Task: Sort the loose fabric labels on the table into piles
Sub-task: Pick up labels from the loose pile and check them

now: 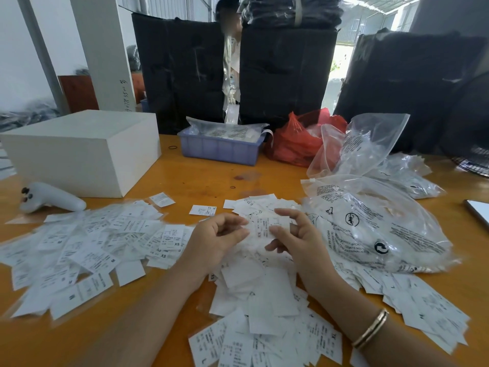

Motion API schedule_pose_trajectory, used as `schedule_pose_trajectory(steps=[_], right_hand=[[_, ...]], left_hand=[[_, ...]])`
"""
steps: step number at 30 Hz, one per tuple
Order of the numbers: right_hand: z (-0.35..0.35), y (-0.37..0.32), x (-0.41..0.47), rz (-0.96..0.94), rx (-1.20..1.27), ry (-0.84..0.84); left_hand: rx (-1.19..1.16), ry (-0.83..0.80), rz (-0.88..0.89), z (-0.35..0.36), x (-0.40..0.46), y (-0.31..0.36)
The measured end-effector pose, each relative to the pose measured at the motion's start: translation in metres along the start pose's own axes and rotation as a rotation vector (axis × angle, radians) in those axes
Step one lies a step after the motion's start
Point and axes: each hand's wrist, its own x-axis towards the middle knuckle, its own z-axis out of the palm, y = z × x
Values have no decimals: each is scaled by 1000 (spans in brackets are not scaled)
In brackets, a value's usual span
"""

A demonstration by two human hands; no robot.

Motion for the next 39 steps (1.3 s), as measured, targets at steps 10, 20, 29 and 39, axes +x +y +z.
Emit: schedule_pose_trajectory(steps=[10,20,29,39], right_hand=[[4,-5,-5,-186,44,99],[10,-5,-7,-225,-32,82],[7,-5,-6,-196,28,75],[7,-5,-7,-166,-66,73]], left_hand=[[6,-39,-9,3,0,1],[-103,-52,-65,3,-1,4],[-100,-40,-83,2,-2,6],[-102,-26,-79,1,-2,7]])
